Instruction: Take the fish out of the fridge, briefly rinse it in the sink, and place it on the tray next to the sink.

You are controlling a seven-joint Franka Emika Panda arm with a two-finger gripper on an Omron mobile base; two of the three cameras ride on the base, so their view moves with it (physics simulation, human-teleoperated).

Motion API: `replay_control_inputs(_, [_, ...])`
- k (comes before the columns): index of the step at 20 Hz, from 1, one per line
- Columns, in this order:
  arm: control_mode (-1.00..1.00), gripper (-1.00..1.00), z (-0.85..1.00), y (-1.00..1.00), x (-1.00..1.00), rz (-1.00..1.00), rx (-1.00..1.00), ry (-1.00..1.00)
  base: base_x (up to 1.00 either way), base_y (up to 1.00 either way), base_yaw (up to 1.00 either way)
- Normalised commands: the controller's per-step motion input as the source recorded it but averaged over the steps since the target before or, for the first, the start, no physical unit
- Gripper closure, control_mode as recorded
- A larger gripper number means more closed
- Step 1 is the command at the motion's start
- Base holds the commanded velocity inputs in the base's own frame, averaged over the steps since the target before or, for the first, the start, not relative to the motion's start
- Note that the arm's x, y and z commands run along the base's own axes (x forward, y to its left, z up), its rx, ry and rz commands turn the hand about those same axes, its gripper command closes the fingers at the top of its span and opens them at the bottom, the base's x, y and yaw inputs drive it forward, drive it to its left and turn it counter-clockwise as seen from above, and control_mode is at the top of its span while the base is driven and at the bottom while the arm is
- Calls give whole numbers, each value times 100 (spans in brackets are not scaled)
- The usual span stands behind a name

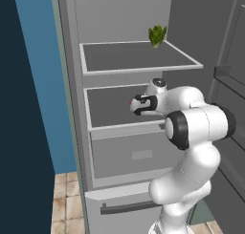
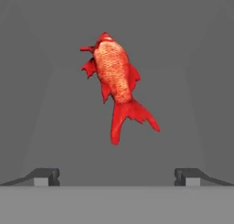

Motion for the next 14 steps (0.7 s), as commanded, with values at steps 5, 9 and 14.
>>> replay_control_inputs(5, [-100, -100, -4, 0, 40, 0, 0, 0, 0, 0, 0])
replay_control_inputs(9, [-100, -100, -14, 0, 22, 0, 0, 0, 0, 0, 0])
replay_control_inputs(14, [-100, -100, -23, 0, 7, 0, 0, 0, 0, 0, 0])
